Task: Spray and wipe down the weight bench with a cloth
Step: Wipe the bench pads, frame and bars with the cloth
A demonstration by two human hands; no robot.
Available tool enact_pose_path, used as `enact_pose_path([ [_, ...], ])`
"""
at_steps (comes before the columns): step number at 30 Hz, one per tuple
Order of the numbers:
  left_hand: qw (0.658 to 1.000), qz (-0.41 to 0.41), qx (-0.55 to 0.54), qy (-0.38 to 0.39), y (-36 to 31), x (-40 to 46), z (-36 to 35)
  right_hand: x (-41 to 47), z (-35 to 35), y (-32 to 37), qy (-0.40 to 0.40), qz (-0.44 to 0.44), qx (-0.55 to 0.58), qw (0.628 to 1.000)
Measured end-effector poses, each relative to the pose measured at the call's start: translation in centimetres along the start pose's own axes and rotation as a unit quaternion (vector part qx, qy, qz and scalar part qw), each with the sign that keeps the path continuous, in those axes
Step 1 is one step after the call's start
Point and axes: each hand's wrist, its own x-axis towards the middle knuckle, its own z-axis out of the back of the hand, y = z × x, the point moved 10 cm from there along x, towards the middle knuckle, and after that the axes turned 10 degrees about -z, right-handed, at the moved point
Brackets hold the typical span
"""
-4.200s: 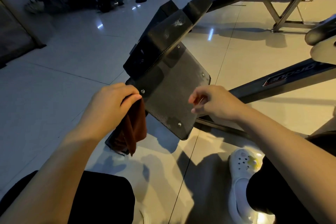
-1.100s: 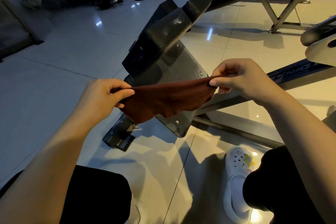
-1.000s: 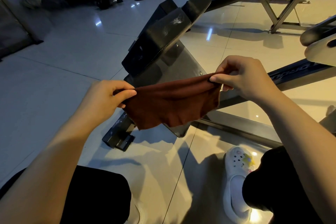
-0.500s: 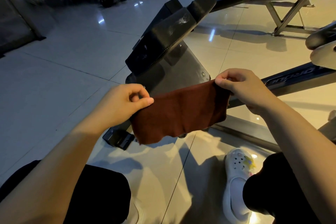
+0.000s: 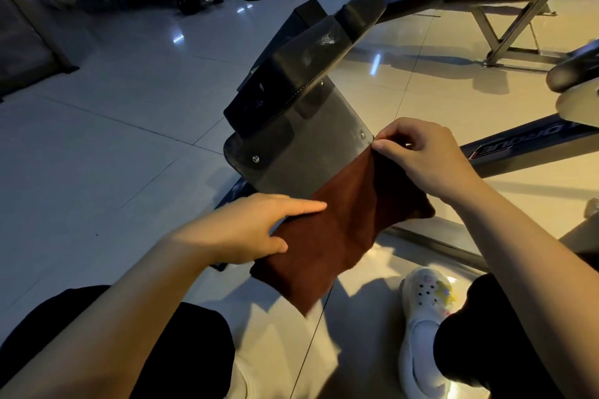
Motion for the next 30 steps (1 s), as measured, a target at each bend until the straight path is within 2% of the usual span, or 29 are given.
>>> enact_pose_path([
  [2,0.995,0.044,-0.09,-0.016,0.8,0.2,0.0,-0.2,0.1,0.4,-0.001,0.011,0.004,1.0],
  [4,0.972,0.093,-0.208,-0.055,1.7,0.3,0.1,-0.7,-0.4,0.7,0.007,0.02,0.023,1.0],
  [6,0.926,0.142,-0.327,-0.121,2.6,0.2,0.6,-1.5,-1.7,0.8,0.03,0.016,0.05,0.998],
  [9,0.849,0.18,-0.455,-0.201,3.1,0.4,0.9,-3.3,-5.4,2.4,0.087,0.064,-0.012,0.994],
  [12,0.799,0.185,-0.522,-0.235,2.9,0.8,0.7,-4.5,-8.5,4.0,0.131,0.101,-0.038,0.986],
  [19,0.737,0.168,-0.595,-0.272,1.4,0.6,1.3,-4.9,-10.2,5.2,0.166,0.115,-0.064,0.977],
  [21,0.77,0.175,-0.557,-0.257,1.6,0.5,1.3,-5.0,-10.1,5.4,0.17,0.123,-0.092,0.973],
  [23,0.827,0.193,-0.472,-0.237,2.3,0.2,1.5,-4.6,-9.0,5.4,0.141,0.129,-0.145,0.971],
  [24,0.869,0.199,-0.39,-0.231,2.7,-0.1,2.0,-4.2,-8.0,5.2,0.118,0.126,-0.165,0.971],
  [25,0.922,0.196,-0.247,-0.224,2.9,-0.3,2.9,-3.7,-6.8,4.9,0.094,0.12,-0.176,0.973],
  [26,0.956,0.189,-0.075,-0.214,2.8,-0.3,3.8,-3.2,-5.6,4.7,0.073,0.112,-0.183,0.974],
  [27,0.957,0.18,0.079,-0.213,2.2,-0.4,4.5,-2.9,-4.7,4.4,0.056,0.106,-0.183,0.976],
  [28,0.944,0.173,0.167,-0.224,1.3,-0.5,5.3,-2.5,-3.7,4.4,0.039,0.103,-0.178,0.978],
  [30,0.93,0.151,0.193,-0.274,-0.1,-0.8,6.3,-2.0,-2.2,4.4,-0.006,0.1,-0.143,0.985],
])
